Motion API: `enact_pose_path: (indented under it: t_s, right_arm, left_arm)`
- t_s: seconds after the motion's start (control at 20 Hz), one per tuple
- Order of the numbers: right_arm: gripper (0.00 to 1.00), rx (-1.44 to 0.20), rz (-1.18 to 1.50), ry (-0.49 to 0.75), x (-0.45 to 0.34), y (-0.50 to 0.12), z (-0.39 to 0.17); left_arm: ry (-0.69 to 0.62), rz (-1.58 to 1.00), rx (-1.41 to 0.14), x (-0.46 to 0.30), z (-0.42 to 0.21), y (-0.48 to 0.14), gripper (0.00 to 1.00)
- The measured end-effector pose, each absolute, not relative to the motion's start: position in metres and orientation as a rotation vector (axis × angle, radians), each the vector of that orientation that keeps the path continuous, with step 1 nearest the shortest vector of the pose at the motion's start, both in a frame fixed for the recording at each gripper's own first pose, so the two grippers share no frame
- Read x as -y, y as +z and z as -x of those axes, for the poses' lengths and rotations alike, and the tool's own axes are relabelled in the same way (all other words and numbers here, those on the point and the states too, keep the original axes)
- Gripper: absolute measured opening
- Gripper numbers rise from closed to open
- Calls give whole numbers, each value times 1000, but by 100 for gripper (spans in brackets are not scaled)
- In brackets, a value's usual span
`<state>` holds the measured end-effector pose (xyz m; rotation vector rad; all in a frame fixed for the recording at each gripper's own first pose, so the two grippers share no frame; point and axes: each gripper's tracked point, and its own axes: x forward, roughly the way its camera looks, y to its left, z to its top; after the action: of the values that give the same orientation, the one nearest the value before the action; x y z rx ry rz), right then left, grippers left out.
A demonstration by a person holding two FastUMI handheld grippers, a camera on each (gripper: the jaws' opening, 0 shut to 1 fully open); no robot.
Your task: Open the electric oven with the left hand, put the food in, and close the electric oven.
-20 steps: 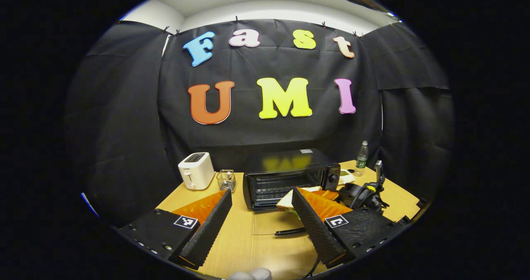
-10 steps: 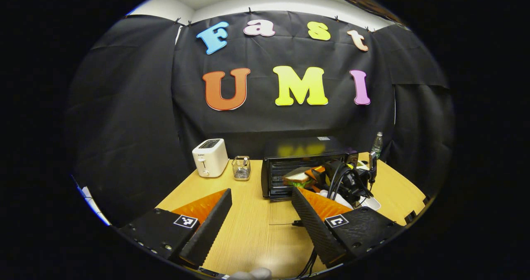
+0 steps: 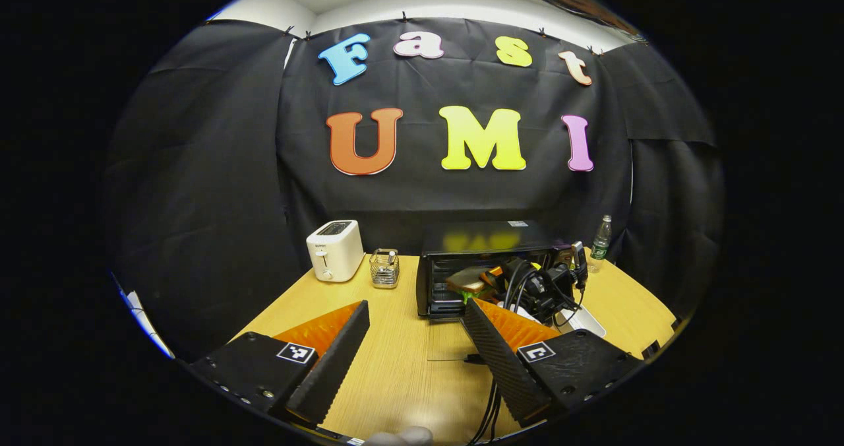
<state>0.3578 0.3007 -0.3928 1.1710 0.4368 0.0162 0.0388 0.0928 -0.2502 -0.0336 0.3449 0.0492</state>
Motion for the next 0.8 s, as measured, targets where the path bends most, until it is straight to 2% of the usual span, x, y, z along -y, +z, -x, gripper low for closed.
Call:
enact_pose_path:
  t_s: [0.15,0.25,0.3,0.4,0.55,0.6,0.65,0.7,0.8]
  right_arm:
    - [51,-461,-1079,17,-297,-395,-358]
    - [62,-460,-936,21,-293,-390,-355]
    - [74,-463,-876,20,-291,-388,-355]
    - [88,-472,-800,19,-286,-390,-356]
    - [90,-476,-633,-9,-275,-393,-353]
    - [97,-479,-595,-16,-275,-394,-353]
    - [92,-479,-574,-18,-275,-396,-352]
    - [96,-480,-560,-22,-272,-395,-352]
    - [96,-463,-519,-33,-264,-389,-353]
  left_arm:
    - [52,51,-352,-92,-39,-254,96]
    - [53,59,-352,-90,-38,-253,96]
    - [51,60,-346,-89,-38,-251,96]
    - [50,56,-340,-88,-40,-250,95]
    - [50,55,-329,-88,-39,-246,96]
    - [49,54,-327,-88,-40,-246,96]
    - [52,54,-326,-88,-39,-246,96]
    - [51,57,-326,-89,-38,-246,95]
    - [56,59,-320,-90,-37,-244,96]
